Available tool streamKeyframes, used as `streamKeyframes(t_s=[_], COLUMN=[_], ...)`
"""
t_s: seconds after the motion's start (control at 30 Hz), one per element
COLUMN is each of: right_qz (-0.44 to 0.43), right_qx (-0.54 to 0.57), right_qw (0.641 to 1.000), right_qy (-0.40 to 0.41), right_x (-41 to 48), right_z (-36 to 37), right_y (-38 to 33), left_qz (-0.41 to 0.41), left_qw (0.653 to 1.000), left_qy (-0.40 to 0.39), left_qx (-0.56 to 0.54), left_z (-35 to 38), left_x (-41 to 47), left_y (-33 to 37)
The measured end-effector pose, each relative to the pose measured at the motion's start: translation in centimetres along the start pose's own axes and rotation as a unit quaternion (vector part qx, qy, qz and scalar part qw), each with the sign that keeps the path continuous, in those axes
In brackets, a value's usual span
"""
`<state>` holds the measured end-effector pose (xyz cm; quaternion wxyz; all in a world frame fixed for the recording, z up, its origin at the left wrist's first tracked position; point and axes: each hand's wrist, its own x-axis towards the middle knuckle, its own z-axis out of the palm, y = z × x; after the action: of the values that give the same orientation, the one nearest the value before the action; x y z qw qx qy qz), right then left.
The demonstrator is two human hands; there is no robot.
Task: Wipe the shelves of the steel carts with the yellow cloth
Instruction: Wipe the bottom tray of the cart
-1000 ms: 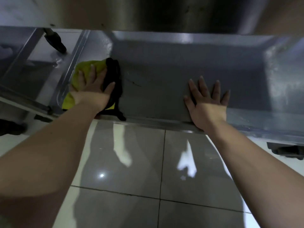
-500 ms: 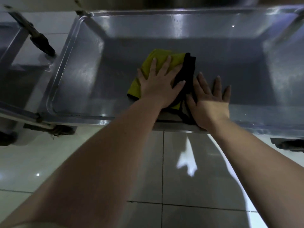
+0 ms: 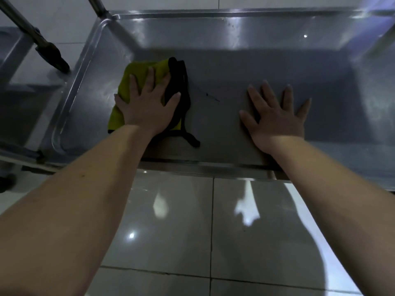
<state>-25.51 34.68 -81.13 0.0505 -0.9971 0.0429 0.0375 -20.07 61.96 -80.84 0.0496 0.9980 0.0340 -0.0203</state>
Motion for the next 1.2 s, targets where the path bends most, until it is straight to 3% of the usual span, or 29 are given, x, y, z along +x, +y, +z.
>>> streamKeyframes(t_s=[0.13,0.3,0.37,0.5,0.57,0.73,1.0,1.13,1.2], right_qz=[-0.002,0.003,0.008,0.006,0.016,0.013,0.011,0.013,0.013], right_qx=[0.003,-0.006,-0.011,-0.012,-0.006,0.012,0.005,-0.001,-0.001], right_qw=[1.000,1.000,1.000,1.000,1.000,1.000,1.000,1.000,1.000], right_qy=[0.012,0.016,0.013,0.012,0.012,0.016,0.021,0.023,0.018], right_x=[-0.2,-0.1,-0.2,-0.3,-0.3,-0.3,-0.1,-0.3,-0.2], right_z=[0.5,0.8,0.7,0.6,0.5,0.4,0.7,0.6,0.5], right_y=[0.0,-0.4,-0.4,-0.4,-0.1,0.1,-0.4,-0.6,-0.7], left_qz=[0.014,-0.094,-0.056,0.117,0.150,0.173,-0.025,-0.084,-0.029], left_qw=[1.000,0.995,0.998,0.991,0.986,0.984,1.000,0.996,0.999], left_qy=[-0.012,-0.020,-0.034,-0.068,-0.072,-0.046,-0.005,-0.016,-0.020], left_qx=[-0.012,-0.010,-0.024,-0.016,-0.008,-0.016,0.002,-0.013,-0.013], left_z=[-1.0,-1.2,-0.8,0.2,0.6,0.5,-1.9,-1.5,-0.9], left_x=[1.4,3.7,4.2,4.0,3.7,4.0,5.3,5.0,4.0], left_y=[-2.6,-1.0,3.1,12.8,15.7,12.8,-3.8,-1.3,3.4])
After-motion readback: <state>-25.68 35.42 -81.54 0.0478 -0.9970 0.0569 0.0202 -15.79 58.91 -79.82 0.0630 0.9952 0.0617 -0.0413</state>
